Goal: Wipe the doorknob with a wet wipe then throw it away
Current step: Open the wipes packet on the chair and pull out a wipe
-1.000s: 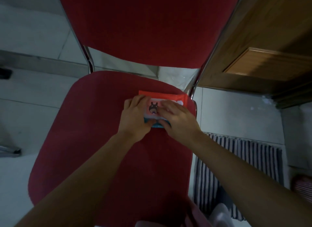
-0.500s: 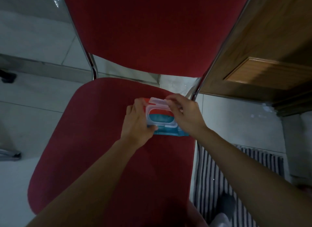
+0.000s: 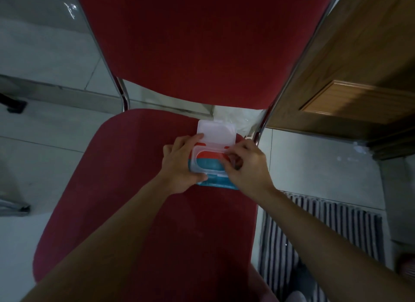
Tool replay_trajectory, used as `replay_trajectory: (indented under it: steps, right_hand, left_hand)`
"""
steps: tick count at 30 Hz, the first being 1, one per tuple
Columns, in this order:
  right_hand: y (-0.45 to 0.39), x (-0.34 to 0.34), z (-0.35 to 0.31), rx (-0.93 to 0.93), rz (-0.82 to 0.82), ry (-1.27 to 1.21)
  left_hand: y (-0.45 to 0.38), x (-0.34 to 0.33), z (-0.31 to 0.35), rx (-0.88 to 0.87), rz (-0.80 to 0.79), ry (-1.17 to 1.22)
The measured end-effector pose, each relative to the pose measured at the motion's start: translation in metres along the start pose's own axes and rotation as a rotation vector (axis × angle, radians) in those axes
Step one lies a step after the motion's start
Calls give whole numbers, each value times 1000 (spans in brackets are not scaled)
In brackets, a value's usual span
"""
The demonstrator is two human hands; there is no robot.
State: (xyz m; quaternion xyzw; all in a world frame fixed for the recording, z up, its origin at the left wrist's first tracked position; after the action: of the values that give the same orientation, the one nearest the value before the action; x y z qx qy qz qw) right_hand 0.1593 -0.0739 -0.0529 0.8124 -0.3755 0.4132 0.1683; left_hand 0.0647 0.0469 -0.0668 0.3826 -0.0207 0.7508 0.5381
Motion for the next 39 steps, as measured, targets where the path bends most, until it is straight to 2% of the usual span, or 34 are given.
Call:
replay_trajectory:
  steps: [4,7,11,14,17,24,30,34,37,39]
  right_hand:
    - [5,-3,-2,-73,-19,12]
    - [4,-4,6,-228,14,-55]
    - [-2,-13,11,-343,-58,-87]
    - [-5,-16,11,-410,-141,-110]
    - [-5,-15,10,-465,-183,-178]
    - [0,-16,5,-551,-224,-413]
    - [0,-14,4,-450,-216,-379]
    - [0,-17,5,-333,-221,-188]
    - [0,-17,5,-292,-204,-144]
    - [1,-16,3,-272,-194,-131]
  left_hand:
    - [-1,0,-2,66,-4,72]
    - [-4,2,-1,136,103,188]
    - [0,0,8,154,294,3]
    - [7,1,13,83,397,-90]
    - [10,-5,16,-13,358,-126]
    - [14,-4,26,-46,308,-227]
    - [12,8,25,-140,390,-175]
    - [18,18,18,-94,403,-110]
    - [20,20,16,-49,418,-89]
    - [19,17,17,-80,404,-84]
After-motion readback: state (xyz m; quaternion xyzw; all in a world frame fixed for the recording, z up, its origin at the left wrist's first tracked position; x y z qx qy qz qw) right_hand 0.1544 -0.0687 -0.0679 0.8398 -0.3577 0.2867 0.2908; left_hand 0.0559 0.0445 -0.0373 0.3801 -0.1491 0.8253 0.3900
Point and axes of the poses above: each hand's wrist, its own y-axis away from the middle knuckle, its own x-axis out of the back of the hand, z = x × y, the point moved 7 cm from there along -y, towards the middle knuckle, and after that the axes turned 6 degrees about y, right-handed, at the moved point
